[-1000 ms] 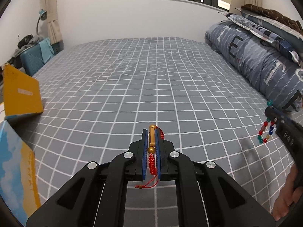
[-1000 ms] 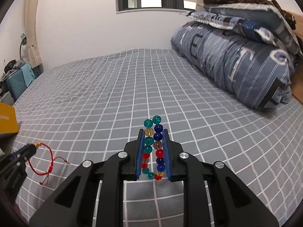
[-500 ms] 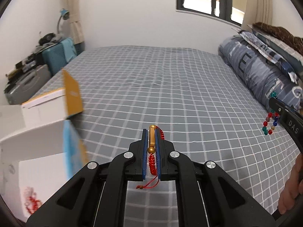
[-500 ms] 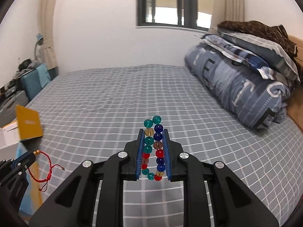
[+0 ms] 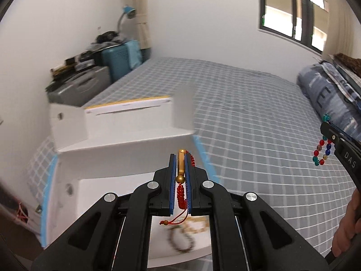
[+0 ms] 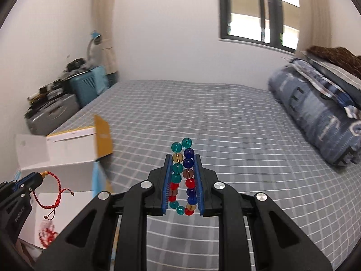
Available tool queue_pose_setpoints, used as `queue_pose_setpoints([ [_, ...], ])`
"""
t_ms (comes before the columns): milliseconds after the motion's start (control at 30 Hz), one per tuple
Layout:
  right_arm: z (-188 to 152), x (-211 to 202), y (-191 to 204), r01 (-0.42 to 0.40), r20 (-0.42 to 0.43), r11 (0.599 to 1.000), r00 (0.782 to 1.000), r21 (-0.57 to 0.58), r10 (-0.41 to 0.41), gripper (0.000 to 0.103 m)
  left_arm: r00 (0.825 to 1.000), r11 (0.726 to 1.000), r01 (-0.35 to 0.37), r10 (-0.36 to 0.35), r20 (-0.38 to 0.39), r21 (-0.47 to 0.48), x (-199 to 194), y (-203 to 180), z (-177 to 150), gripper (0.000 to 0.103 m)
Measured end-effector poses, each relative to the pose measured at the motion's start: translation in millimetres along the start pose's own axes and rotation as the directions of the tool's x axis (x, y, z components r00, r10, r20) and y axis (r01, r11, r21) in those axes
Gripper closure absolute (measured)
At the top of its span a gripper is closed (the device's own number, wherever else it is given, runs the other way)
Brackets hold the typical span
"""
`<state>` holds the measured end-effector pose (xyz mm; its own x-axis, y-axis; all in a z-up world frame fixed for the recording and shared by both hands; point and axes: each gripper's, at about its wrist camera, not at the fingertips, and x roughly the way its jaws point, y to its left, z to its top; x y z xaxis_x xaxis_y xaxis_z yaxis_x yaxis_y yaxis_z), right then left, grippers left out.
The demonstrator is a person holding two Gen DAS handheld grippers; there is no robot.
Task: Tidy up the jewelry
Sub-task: 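Carry red cord bracelet with left tool while right tool carries multicolour bracelet to box, then open the left tool while the right tool opens, releasing both bracelets into the box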
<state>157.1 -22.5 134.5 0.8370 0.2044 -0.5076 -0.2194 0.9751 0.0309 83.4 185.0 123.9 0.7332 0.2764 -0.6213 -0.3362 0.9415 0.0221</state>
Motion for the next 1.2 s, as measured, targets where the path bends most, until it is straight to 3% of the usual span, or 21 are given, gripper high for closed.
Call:
queue_pose_setpoints([
  [333, -24, 26, 115, -0.135, -0.050, 0.987, 0.990, -0.082, 0.131, 0.085, 0.995, 0.993, -0.078, 0.072, -0.065, -0.092, 21, 97, -27, 0.096],
  [600, -52, 56, 181, -0.206, -0.140, 0.969, 0.972, -0.137, 0.187, 0.085, 0.984, 0.984, -0.123, 0.103, -0.148, -0.130, 48, 140, -47, 0.096],
  [867, -67, 85, 199, -0.218, -0.273, 0.967, 0.946, -0.131, 0.176, 0.085, 0.964, 0.981, -0.136, 0.099, -0.246, -0.137, 78, 153, -64, 0.096],
  [1033, -74, 97, 200, -0.224, -0.329, 0.967, 0.928, -0.121, 0.174, 0.085, 0.958, 0.983, -0.134, 0.096, -0.269, -0.126, 84, 150, -66, 0.096],
  [1200, -76, 98, 199, -0.218, -0.345, 0.967, 0.925, -0.131, 0.162, 0.085, 0.958, 0.983, -0.133, 0.096, -0.269, -0.123, 84, 147, -66, 0.095],
])
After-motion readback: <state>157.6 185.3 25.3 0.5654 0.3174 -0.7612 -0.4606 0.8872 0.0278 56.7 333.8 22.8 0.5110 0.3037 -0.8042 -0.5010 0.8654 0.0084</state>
